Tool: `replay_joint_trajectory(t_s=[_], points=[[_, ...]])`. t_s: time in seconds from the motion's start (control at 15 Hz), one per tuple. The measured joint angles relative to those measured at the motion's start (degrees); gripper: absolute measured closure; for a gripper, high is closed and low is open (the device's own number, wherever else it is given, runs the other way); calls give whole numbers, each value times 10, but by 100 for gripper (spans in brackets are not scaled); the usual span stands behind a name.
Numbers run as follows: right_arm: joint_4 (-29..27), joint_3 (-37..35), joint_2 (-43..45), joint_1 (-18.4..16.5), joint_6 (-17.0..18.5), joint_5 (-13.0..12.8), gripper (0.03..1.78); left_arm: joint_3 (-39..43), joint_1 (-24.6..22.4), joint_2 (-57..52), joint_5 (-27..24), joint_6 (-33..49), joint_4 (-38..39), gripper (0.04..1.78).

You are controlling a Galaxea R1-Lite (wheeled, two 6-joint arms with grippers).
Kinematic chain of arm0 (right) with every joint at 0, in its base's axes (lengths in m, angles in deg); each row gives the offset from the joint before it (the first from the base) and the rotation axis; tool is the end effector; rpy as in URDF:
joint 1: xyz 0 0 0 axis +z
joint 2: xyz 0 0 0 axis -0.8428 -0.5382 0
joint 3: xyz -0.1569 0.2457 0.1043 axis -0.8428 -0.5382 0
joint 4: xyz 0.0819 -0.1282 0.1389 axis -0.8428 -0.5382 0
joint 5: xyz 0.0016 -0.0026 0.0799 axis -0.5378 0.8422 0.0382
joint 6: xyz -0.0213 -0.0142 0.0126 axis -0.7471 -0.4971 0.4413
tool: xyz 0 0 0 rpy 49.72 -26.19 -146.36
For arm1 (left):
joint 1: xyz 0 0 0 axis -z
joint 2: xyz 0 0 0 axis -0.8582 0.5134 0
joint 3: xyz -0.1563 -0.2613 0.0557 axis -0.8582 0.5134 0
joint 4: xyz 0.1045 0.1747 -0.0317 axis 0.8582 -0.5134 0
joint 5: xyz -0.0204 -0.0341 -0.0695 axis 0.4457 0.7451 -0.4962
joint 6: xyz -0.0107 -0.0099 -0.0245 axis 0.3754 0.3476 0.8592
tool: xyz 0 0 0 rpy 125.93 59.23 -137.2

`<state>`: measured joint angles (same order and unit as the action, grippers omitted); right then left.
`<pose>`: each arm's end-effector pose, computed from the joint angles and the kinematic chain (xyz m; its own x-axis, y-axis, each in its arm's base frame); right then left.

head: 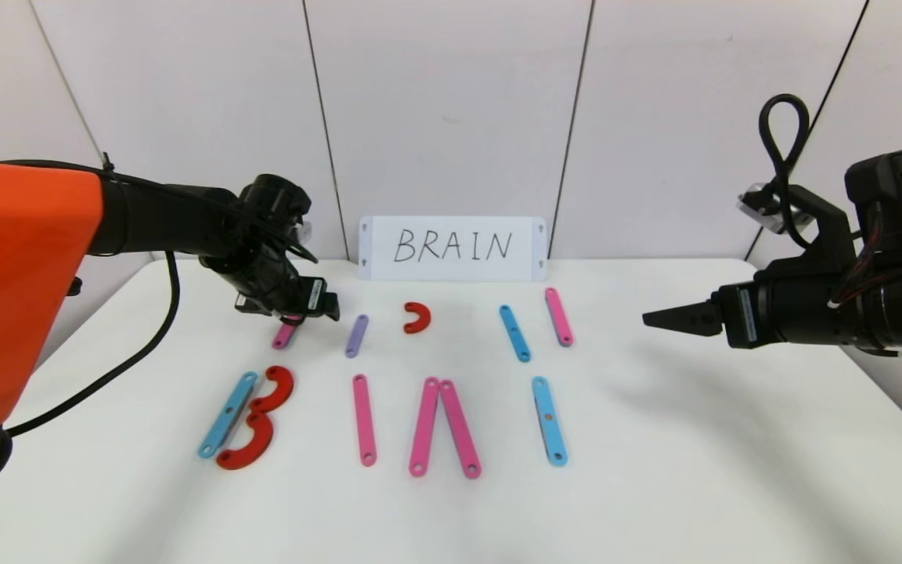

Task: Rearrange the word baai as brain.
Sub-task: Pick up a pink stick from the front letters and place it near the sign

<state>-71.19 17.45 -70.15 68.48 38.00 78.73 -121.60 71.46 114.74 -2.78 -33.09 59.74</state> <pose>0.2819 0.0625 0.2094 0.7171 0.4026 -0.5690 -0.3879 0.9087 0.1541 0.4391 -0.0934 0.1593 0.6036 -0.0344 -0.7965 0.0624 0.9980 0.0042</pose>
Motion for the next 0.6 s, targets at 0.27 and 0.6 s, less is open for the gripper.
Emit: replay_joint_trajectory(t_s=[0.27, 0.6], points=[[-1, 0, 0, 0, 0, 0, 7, 75, 65, -67, 17, 58, -7, 7], [0, -3, 1, 1, 0, 0, 7, 162, 161, -125, 46, 207, -7, 7]])
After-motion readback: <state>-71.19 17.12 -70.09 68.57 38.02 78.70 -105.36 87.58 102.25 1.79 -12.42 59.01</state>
